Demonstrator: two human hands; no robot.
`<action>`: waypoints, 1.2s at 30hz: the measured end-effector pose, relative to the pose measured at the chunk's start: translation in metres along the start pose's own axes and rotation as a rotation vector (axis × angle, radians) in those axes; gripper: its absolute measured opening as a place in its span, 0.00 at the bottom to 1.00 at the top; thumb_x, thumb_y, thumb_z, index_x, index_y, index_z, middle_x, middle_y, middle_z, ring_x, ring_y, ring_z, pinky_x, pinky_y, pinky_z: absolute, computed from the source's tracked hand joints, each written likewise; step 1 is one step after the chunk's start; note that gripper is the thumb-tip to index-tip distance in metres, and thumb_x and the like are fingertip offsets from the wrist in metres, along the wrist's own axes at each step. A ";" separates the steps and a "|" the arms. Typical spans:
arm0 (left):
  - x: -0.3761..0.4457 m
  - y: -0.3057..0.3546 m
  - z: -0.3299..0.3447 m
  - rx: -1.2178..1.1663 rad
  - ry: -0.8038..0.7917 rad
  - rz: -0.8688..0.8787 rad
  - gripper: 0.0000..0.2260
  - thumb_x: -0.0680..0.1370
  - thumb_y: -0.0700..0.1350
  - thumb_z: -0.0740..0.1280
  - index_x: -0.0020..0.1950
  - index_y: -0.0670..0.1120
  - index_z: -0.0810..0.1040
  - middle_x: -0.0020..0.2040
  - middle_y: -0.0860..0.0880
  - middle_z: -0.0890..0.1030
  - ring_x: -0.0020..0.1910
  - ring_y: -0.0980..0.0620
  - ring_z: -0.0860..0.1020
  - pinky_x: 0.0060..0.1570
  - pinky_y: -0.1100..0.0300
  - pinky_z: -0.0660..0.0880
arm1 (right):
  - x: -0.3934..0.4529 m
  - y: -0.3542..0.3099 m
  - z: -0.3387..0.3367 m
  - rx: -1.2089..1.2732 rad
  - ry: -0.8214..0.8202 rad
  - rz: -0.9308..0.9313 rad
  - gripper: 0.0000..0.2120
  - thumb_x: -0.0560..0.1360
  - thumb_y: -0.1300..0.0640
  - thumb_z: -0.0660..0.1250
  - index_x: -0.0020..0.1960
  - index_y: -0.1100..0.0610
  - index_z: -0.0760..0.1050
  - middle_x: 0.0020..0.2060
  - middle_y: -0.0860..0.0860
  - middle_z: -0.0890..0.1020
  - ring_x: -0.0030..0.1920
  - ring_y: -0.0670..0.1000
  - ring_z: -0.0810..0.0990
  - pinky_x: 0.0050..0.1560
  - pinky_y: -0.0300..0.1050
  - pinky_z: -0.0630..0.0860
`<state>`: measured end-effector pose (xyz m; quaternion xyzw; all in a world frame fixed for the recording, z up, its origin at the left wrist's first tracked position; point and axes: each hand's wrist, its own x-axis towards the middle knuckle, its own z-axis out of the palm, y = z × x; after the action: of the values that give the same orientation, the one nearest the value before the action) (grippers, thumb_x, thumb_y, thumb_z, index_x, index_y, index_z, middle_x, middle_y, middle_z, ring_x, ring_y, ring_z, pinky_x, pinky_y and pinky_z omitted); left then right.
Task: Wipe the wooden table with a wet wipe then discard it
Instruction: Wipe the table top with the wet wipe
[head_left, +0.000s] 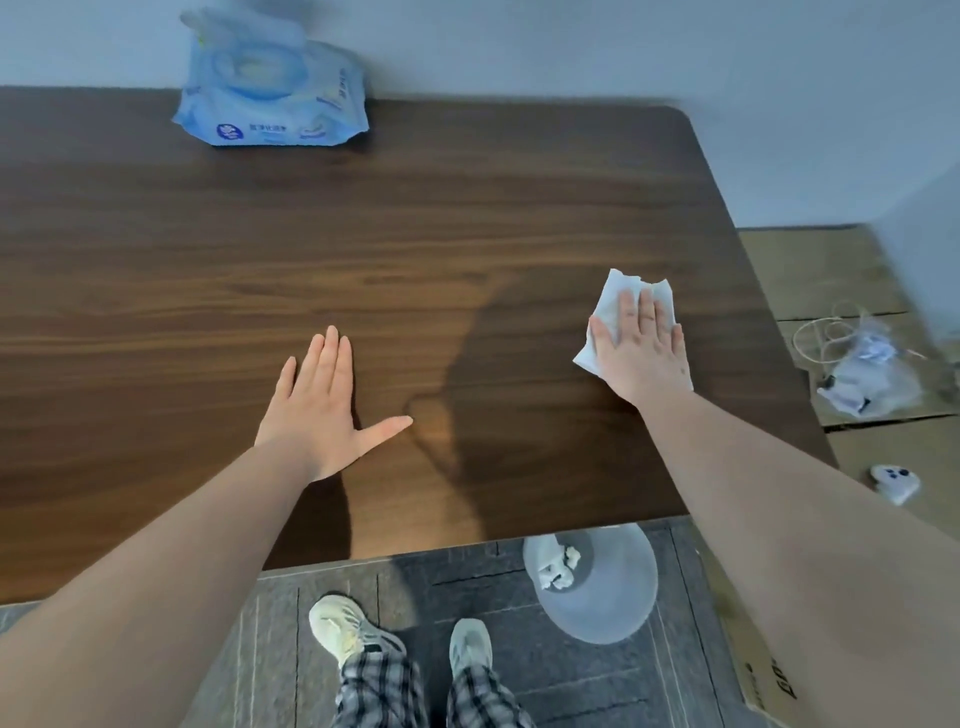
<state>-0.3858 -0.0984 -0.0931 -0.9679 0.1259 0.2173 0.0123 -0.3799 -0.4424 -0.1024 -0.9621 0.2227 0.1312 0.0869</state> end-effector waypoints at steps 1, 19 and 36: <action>0.001 0.000 0.000 0.004 -0.007 -0.005 0.52 0.64 0.77 0.38 0.75 0.42 0.34 0.77 0.46 0.35 0.76 0.50 0.35 0.75 0.49 0.40 | 0.002 0.010 -0.002 0.004 0.001 0.016 0.32 0.79 0.38 0.41 0.78 0.50 0.38 0.78 0.51 0.42 0.78 0.51 0.39 0.76 0.53 0.40; -0.001 -0.010 -0.006 -0.083 -0.014 0.074 0.53 0.63 0.77 0.41 0.76 0.41 0.36 0.77 0.45 0.36 0.76 0.49 0.36 0.75 0.50 0.41 | -0.037 -0.020 0.009 -0.024 -0.034 0.092 0.31 0.80 0.40 0.40 0.78 0.54 0.37 0.78 0.53 0.41 0.77 0.53 0.38 0.76 0.53 0.40; -0.128 -0.298 0.033 -0.083 -0.027 -0.433 0.57 0.61 0.79 0.40 0.76 0.40 0.38 0.78 0.43 0.40 0.77 0.48 0.40 0.75 0.48 0.45 | -0.133 -0.403 0.094 -0.158 -0.094 -0.577 0.32 0.79 0.39 0.39 0.77 0.52 0.35 0.78 0.51 0.39 0.77 0.53 0.36 0.75 0.53 0.37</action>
<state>-0.4375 0.2233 -0.0779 -0.9690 -0.0940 0.2276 0.0204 -0.3328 -0.0100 -0.1095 -0.9823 -0.0749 0.1624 0.0558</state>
